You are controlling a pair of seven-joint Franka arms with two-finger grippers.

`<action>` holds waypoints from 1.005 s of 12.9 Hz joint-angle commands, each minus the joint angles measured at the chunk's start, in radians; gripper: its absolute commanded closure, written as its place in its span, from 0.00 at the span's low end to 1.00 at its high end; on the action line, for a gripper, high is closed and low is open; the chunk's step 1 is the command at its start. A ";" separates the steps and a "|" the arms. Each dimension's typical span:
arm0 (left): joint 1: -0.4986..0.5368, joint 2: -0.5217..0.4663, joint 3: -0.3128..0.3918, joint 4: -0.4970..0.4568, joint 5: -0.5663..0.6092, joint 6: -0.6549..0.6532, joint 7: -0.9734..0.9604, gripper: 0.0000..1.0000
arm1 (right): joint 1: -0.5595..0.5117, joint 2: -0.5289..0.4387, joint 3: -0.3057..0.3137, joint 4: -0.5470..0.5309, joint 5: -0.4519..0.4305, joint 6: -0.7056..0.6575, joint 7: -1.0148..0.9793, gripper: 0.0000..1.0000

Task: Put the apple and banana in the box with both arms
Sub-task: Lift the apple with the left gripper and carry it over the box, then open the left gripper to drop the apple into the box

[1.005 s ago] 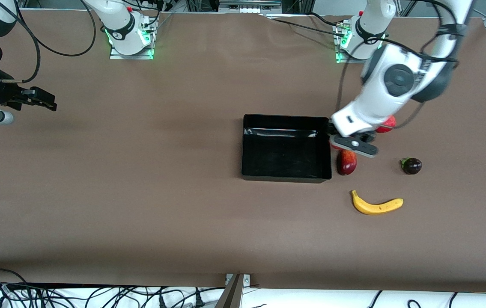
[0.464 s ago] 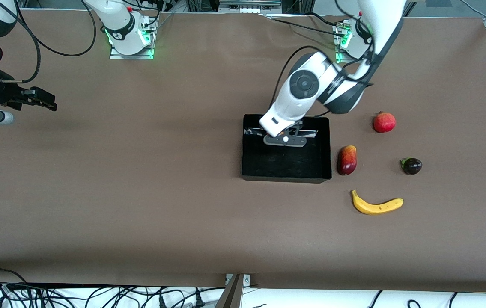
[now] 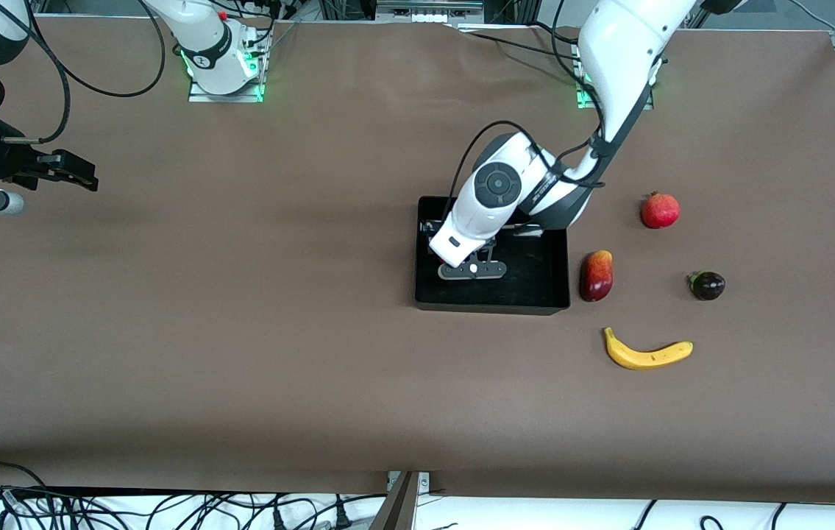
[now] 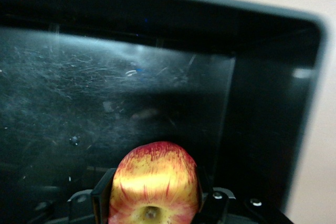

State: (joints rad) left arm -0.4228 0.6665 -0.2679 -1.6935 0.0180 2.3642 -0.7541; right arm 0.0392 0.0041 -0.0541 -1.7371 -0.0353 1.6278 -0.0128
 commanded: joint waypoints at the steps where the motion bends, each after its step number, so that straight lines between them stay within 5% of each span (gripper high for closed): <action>1: -0.024 0.021 0.022 0.026 0.000 -0.006 -0.007 1.00 | -0.009 -0.001 0.007 0.010 0.008 -0.016 -0.006 0.00; 2: -0.025 0.024 0.022 0.026 0.000 -0.008 -0.010 0.99 | -0.009 -0.003 0.007 0.010 0.008 -0.016 -0.006 0.00; 3: -0.025 0.022 0.022 0.026 0.000 -0.008 -0.007 0.85 | -0.009 -0.001 0.007 0.010 0.008 -0.016 -0.006 0.00; 5: -0.025 0.016 0.022 0.025 0.005 -0.006 -0.004 0.00 | -0.009 -0.001 0.007 0.010 0.008 -0.016 -0.006 0.00; 10: 0.028 -0.126 0.007 0.021 -0.006 -0.101 0.004 0.00 | -0.009 -0.003 0.008 0.011 0.006 -0.016 -0.004 0.00; 13: 0.169 -0.252 -0.013 -0.001 -0.007 -0.253 0.175 0.00 | -0.010 -0.001 0.004 0.010 0.008 -0.017 -0.006 0.00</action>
State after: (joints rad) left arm -0.3524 0.5116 -0.2621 -1.6467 0.0181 2.1930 -0.7027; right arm 0.0391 0.0043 -0.0545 -1.7371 -0.0353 1.6270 -0.0128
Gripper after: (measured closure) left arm 0.000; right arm 0.000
